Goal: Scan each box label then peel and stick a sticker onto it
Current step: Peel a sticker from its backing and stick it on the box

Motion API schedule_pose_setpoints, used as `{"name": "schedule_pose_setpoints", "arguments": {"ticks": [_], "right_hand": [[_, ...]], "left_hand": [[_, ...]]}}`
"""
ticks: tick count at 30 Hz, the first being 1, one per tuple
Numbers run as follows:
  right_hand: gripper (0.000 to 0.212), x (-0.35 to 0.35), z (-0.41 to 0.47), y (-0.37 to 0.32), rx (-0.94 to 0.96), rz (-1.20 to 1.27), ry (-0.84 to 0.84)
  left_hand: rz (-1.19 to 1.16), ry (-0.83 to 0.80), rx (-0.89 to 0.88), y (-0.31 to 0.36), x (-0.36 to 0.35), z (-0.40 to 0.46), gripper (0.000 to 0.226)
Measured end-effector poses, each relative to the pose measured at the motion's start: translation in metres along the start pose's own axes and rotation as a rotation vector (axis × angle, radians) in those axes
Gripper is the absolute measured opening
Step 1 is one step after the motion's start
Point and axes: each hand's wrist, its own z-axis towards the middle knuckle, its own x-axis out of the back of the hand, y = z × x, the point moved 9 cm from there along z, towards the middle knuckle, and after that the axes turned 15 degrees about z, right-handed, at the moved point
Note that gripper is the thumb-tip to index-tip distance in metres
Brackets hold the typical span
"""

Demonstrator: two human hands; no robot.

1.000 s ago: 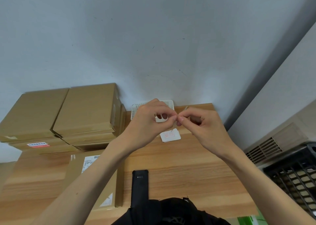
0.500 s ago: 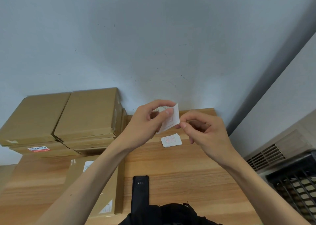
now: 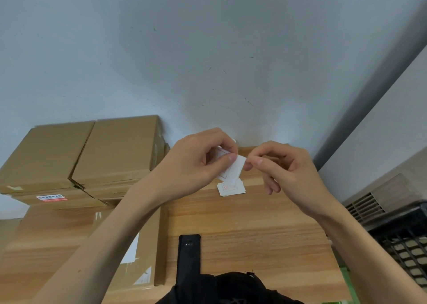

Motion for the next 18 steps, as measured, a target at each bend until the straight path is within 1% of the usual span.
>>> {"name": "schedule_pose_setpoints", "arguments": {"ticks": [2, 6, 13, 18], "right_hand": [[0.011, -0.0011, 0.0005, -0.0002, -0.008, 0.001, -0.016], [0.013, -0.0034, 0.0017, -0.0012, -0.013, -0.018, -0.044], [0.013, -0.0057, 0.0019, -0.0008, -0.034, -0.036, -0.086], [0.015, -0.0035, 0.0034, 0.0000, -0.020, -0.008, -0.073]], "left_hand": [[0.050, 0.004, -0.039, 0.0051, 0.0015, 0.0001, 0.007], [0.073, 0.015, -0.075, 0.0110, 0.0026, 0.0001, 0.006], [0.075, 0.019, -0.098, 0.0108, 0.0024, 0.0015, 0.005], [0.047, 0.020, -0.099, 0.0098, 0.0008, 0.0010, 0.006]]}}
